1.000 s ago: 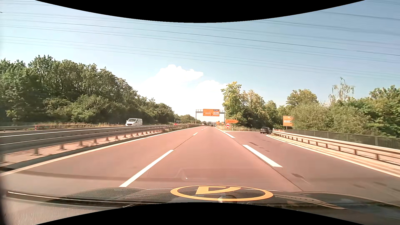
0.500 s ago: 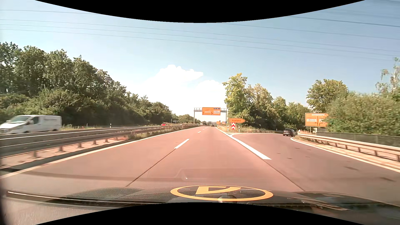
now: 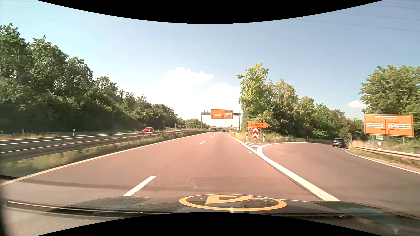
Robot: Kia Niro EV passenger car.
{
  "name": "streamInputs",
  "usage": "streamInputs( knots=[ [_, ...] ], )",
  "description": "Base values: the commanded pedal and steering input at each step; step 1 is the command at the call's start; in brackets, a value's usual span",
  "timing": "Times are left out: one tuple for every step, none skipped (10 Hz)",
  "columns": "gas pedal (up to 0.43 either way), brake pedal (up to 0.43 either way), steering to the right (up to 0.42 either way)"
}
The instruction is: Follow the waypoints while adhering to traffic rules and regulations
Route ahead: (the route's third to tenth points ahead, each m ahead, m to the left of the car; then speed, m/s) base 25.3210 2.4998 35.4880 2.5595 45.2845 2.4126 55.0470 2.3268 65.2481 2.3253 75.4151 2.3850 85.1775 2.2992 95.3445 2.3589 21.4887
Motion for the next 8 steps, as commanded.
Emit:
streamInputs(
  knots=[
    [0.189, 0.0, 0.0],
    [0.197, 0.0, 0.0],
    [0.197, 0.0, 0.0],
    [0.197, 0.0, 0.0],
    [0.197, 0.0, 0.0],
    [0.197, 0.0, 0.0],
    [0.209, 0.0, 0.0],
    [0.209, 0.0, 0.0]
  ],
)
